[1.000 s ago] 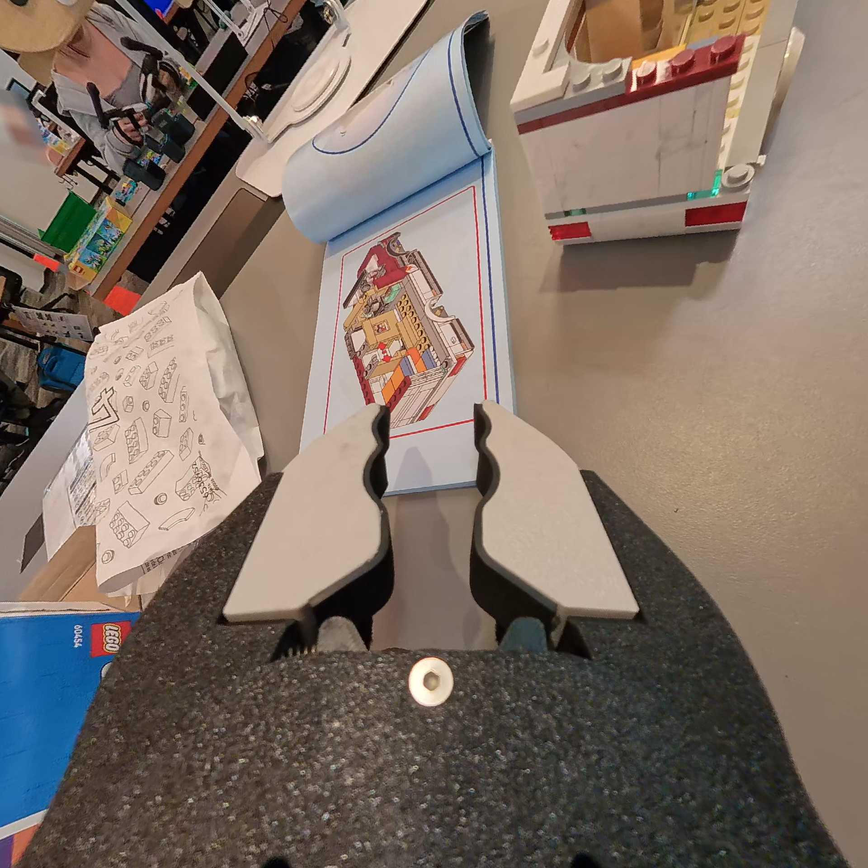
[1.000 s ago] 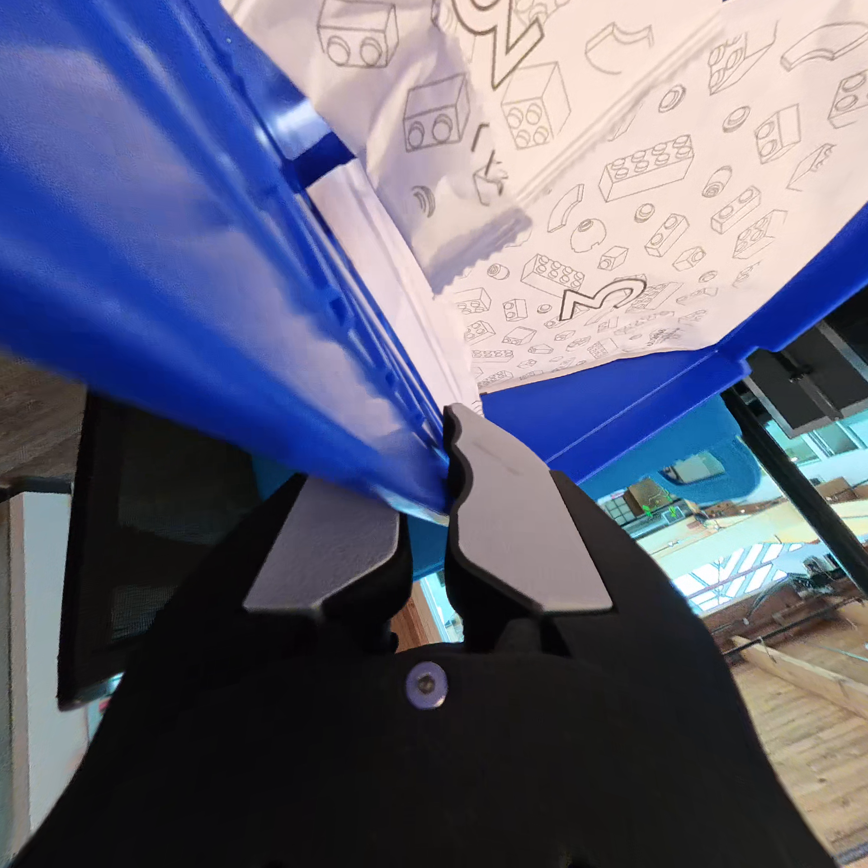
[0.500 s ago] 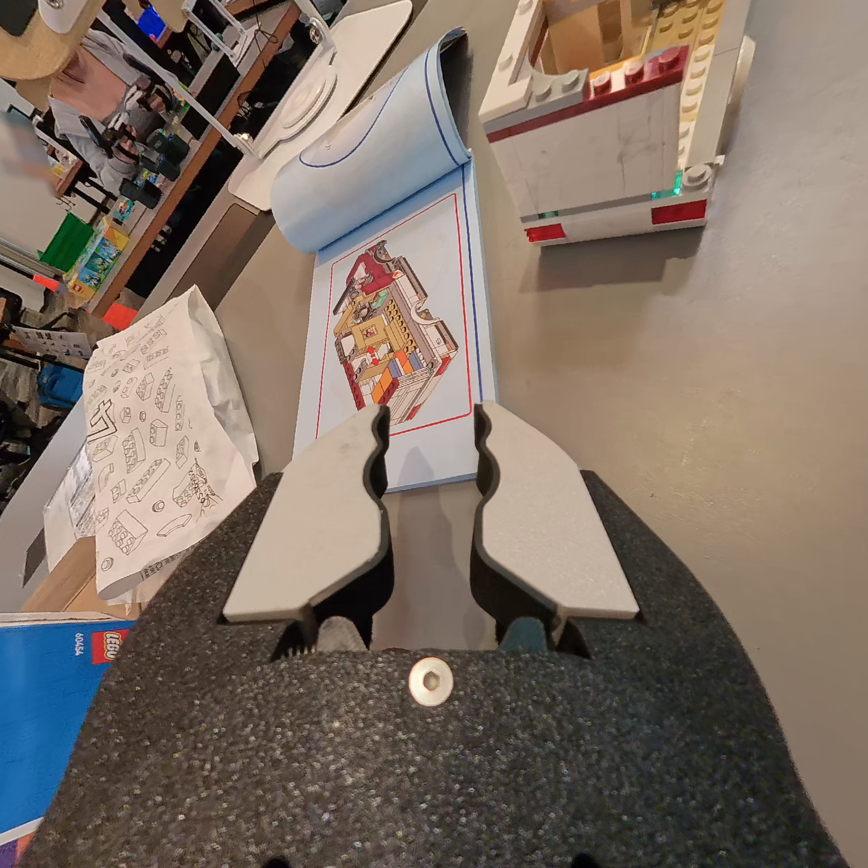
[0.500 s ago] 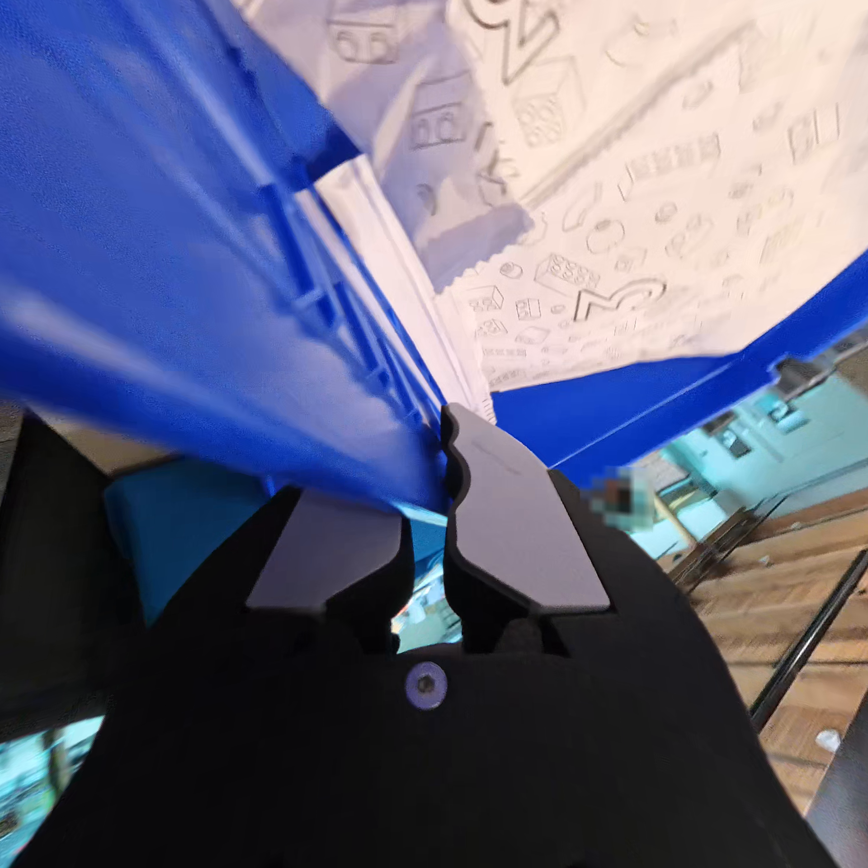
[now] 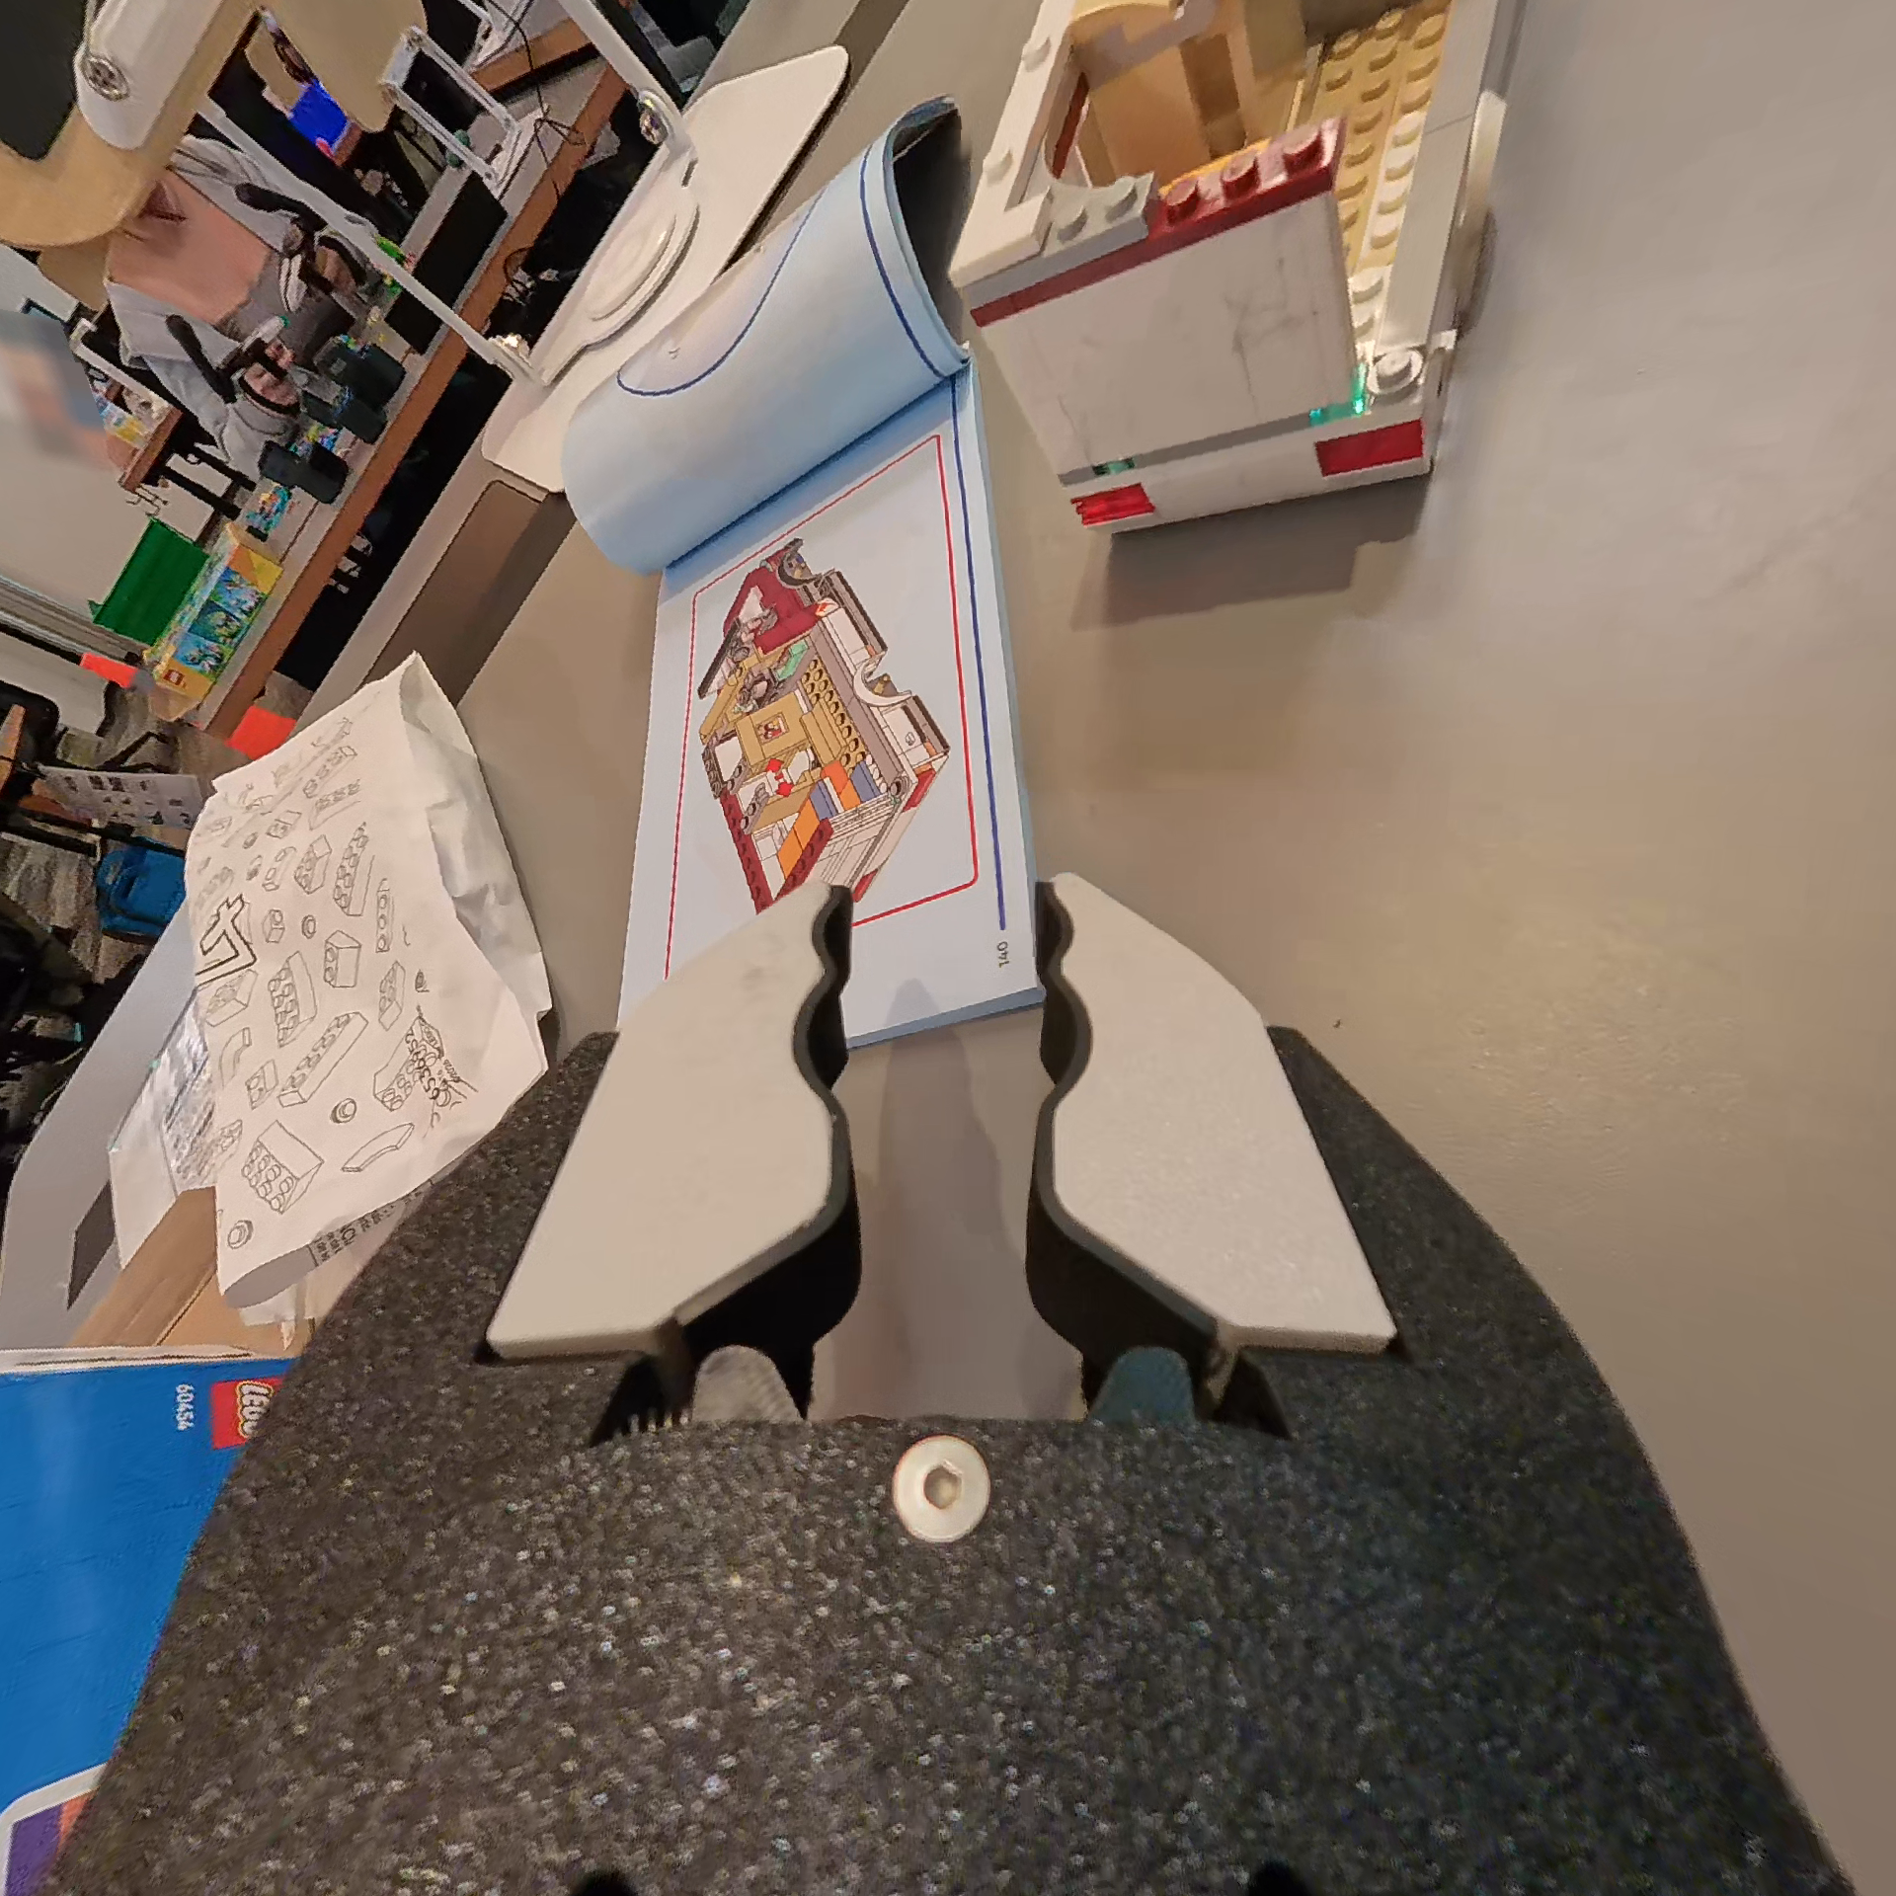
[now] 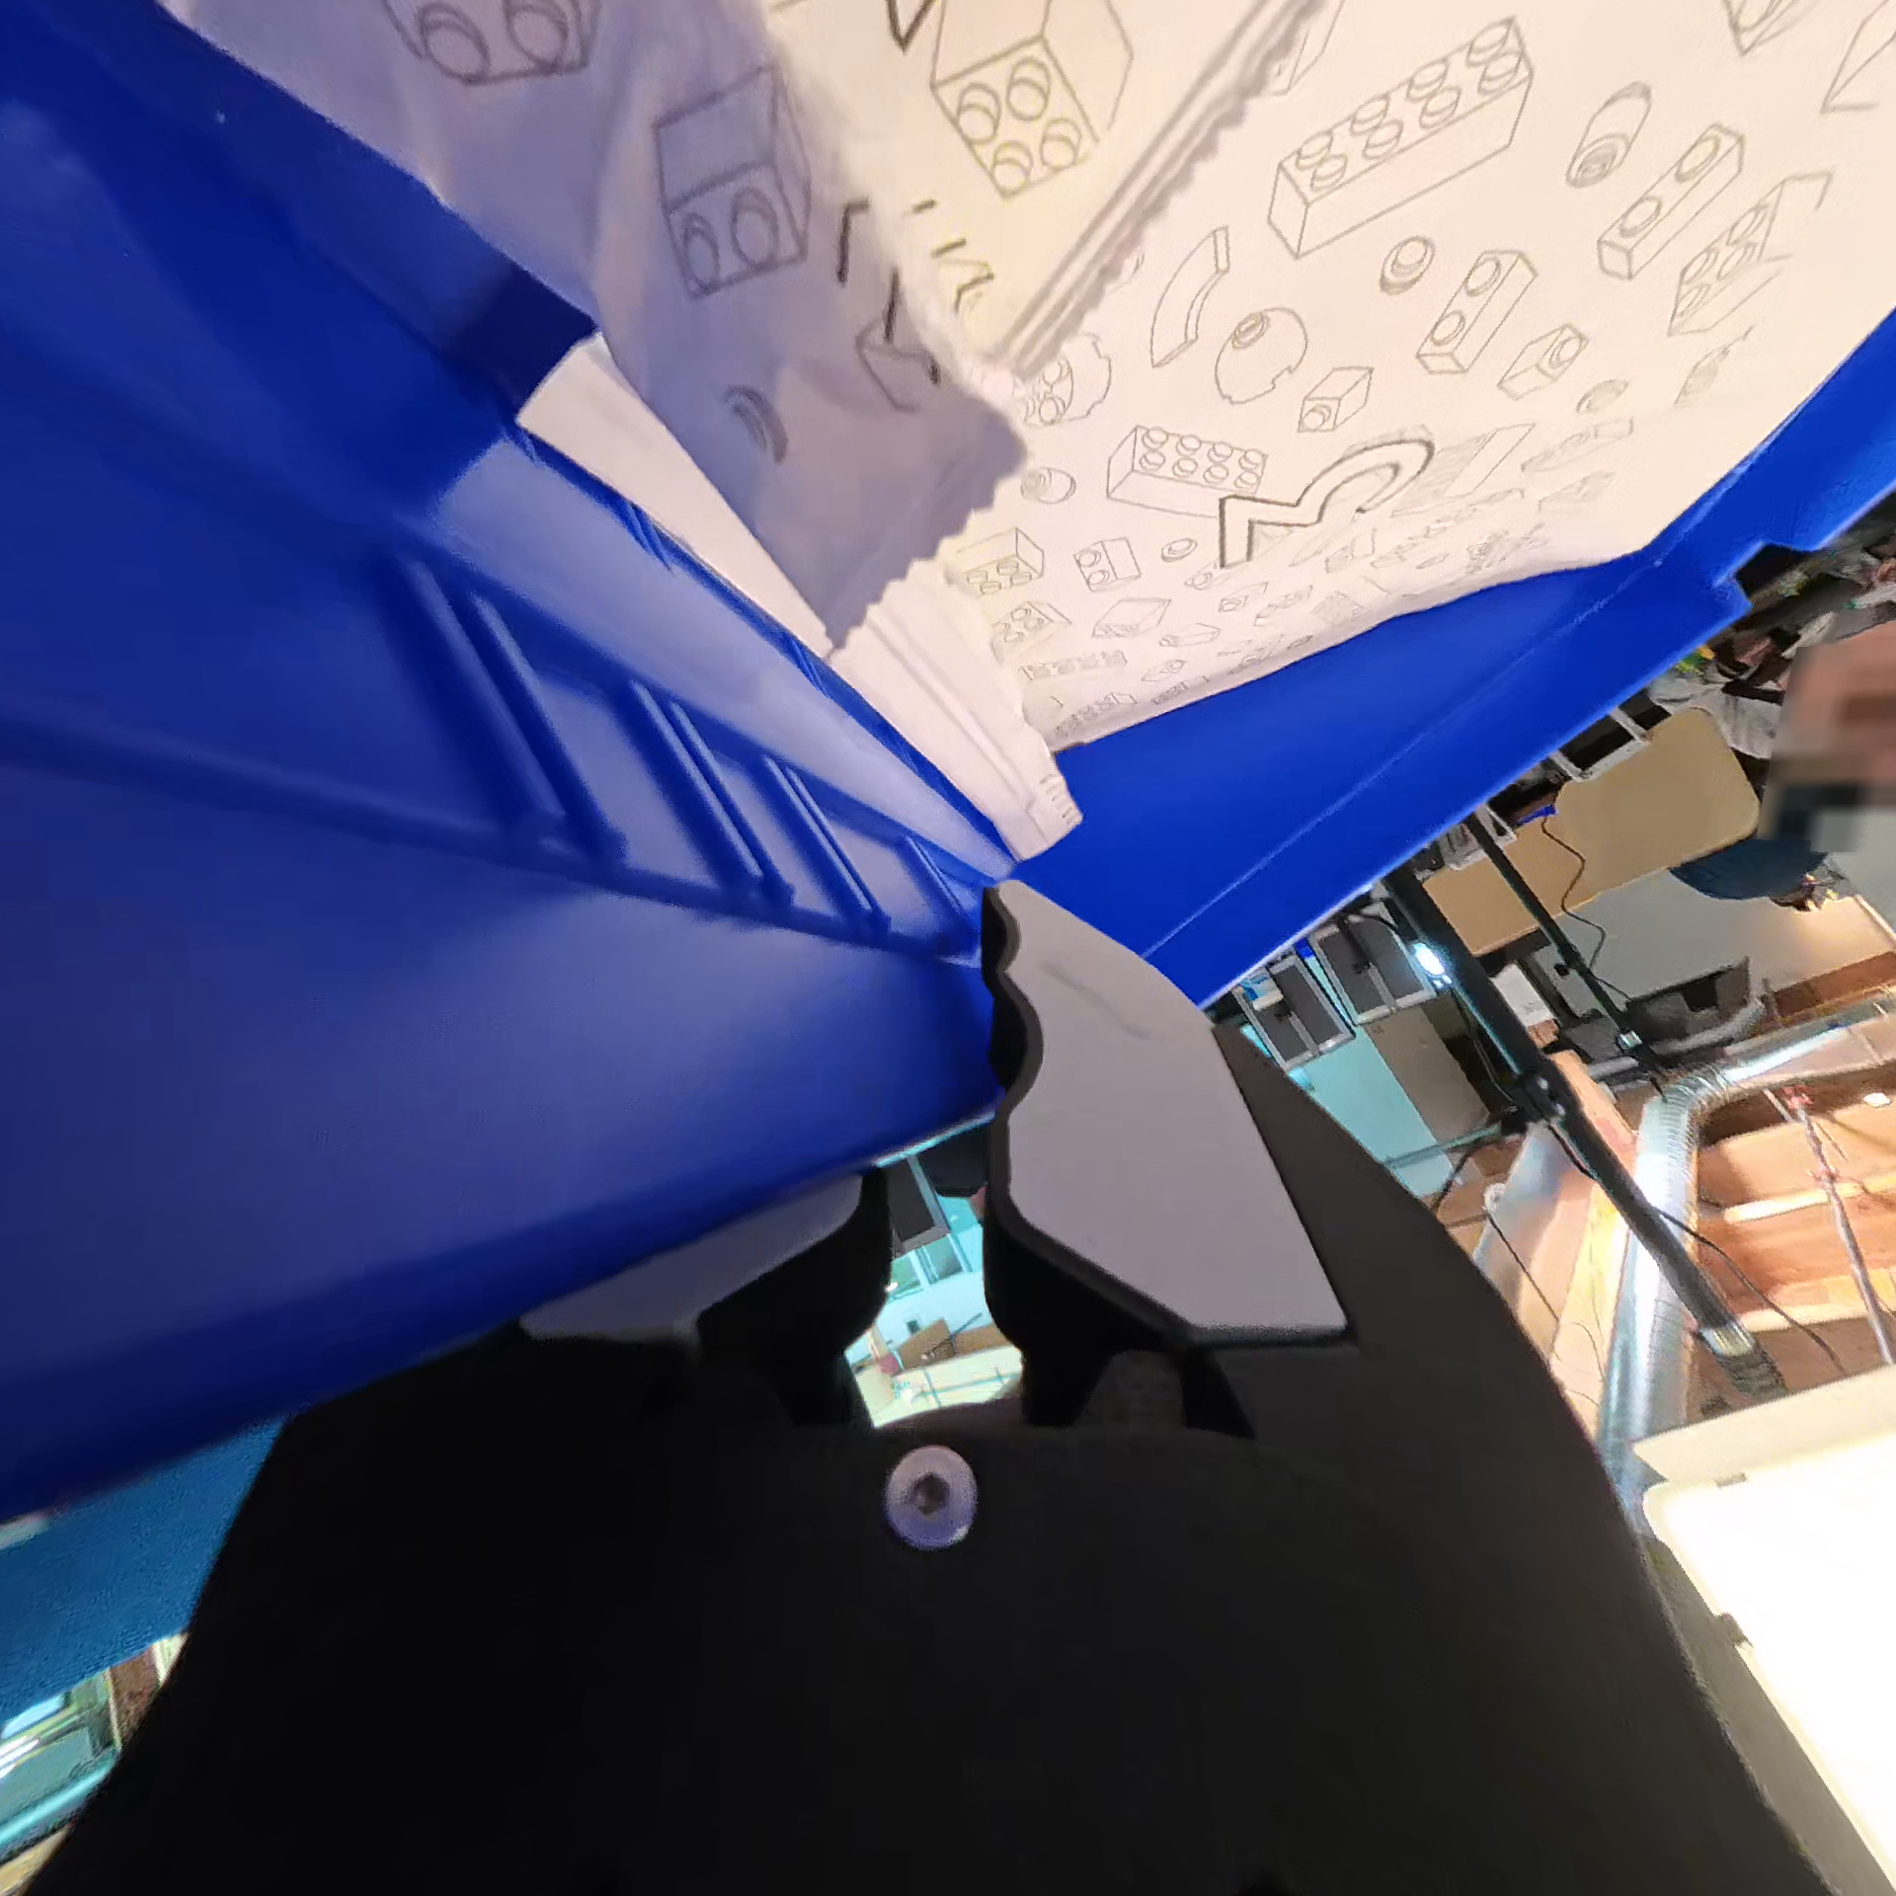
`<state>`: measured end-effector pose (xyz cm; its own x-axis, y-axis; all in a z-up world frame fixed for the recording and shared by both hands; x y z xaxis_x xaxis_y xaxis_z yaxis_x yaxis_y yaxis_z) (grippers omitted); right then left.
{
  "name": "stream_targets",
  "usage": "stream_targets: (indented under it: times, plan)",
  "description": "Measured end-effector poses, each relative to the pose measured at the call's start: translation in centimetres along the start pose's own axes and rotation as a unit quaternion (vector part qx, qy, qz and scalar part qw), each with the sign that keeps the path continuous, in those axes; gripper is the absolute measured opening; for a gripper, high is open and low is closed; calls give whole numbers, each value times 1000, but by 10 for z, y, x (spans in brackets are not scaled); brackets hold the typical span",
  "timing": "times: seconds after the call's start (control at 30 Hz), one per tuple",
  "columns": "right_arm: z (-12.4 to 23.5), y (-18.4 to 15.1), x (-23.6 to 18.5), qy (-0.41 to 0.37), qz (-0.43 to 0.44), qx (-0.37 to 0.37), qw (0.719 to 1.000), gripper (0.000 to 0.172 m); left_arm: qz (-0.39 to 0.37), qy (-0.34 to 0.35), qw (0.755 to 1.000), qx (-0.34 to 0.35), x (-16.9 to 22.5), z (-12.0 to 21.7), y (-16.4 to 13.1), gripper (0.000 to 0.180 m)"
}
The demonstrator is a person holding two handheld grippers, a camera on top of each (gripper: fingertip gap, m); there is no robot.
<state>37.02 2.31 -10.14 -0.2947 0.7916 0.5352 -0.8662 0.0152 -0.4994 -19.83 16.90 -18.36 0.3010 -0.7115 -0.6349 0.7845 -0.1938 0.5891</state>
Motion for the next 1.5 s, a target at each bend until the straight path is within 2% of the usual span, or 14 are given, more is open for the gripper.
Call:
stream_targets:
  times: [0.03,0.1,0.17,0.4,0.6,0.67,0.73,0.77,0.87,0.97,1.1,1.3,1.4,1.5]
  plan:
    - [-1,-2,-1,-9,-3,-7,1000,17,-1,0,1000,1,0,0,0,35]
    - [-1,-8,-3,-1,-23,-21,1000,34,-2,-1,1000,2,1,1,0,35]
    - [5,-15,-2,26,-67,-18,997,40,-2,-1,1000,4,1,1,0,35]
    - [37,-25,25,86,-224,55,969,29,-2,-2,1000,2,1,0,1,35]
    - [33,31,50,286,-301,177,892,37,-3,0,1000,1,1,1,1,35]
    - [17,52,49,343,-294,173,875,48,-4,1,1000,2,1,1,1,35]
    - [-3,67,45,379,-285,131,871,54,-5,2,1000,2,1,1,1,35]
    - [-13,72,43,386,-279,104,873,50,-5,2,1000,2,2,1,1,35]
    - [-29,75,36,397,-236,44,886,3,-5,3,1000,3,2,1,1,35]
    - [-24,70,42,418,-207,75,881,2,-4,2,1000,2,1,1,1,35]
    - [-7,50,87,388,-231,124,884,1,-2,-1,1000,1,1,0,1,35]
    - [1,35,205,285,-287,208,890,1,-1,-1,1000,0,1,0,1,35]
    - [-15,51,255,282,-295,241,880,1,2,-1,1000,0,0,0,0,35]
    - [-62,82,287,295,-306,225,877,1,3,-1,1000,0,0,0,0,35]
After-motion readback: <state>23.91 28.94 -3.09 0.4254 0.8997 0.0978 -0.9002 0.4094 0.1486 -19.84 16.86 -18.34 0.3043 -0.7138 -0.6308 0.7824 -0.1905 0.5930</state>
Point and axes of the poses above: each gripper's, where its closed fingertips meet, z back along the fingers, y out of its top, x = y × z across the jaws, the point moved 9 cm from there along z, back along the fingers, and after that the axes turned 10 degrees about -z, right-handed, at the moved point
